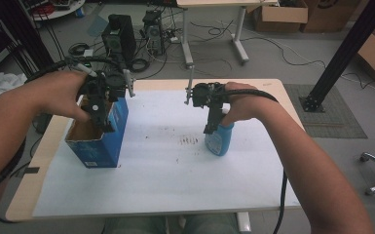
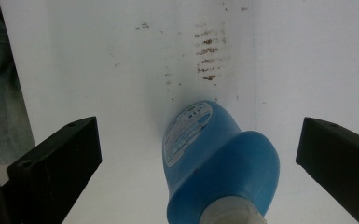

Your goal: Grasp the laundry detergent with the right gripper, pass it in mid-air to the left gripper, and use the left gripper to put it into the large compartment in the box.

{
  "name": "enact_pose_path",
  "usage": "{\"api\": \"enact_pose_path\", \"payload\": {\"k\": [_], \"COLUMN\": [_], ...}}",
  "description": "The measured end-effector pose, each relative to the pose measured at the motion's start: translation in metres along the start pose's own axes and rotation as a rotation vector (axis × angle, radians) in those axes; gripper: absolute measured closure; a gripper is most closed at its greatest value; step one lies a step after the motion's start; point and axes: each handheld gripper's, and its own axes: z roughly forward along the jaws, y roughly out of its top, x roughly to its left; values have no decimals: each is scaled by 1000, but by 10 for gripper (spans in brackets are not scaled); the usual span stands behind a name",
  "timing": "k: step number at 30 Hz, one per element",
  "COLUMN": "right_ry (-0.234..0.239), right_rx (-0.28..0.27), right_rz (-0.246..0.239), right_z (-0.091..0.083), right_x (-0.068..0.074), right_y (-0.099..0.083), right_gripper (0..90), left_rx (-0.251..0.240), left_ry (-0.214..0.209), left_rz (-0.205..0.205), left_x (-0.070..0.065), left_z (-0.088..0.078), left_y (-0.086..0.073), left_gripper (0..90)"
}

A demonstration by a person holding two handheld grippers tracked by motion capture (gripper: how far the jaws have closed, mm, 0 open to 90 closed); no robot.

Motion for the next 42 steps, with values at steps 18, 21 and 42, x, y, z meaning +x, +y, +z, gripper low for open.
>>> {"api": "enact_pose_path", "payload": {"k": [18, 21, 42], "right_ry": [-94, -147, -348], "right_rx": [-403, -521, -746], "right_rz": [85, 144, 602], "right_z": [-27, -35, -49], "right_x": [-11, -14, -9], "right_y": [-10, -21, -138], "right_gripper": [0, 0, 0], "left_rx": [19, 21, 15], "left_ry": [3, 14, 39], "left_rz": [-19, -17, 1], "left_x": [-13, -14, -26], "left_z": [0, -1, -10], "left_y": [-12, -12, -7], "left_gripper": [1, 1, 1]}}
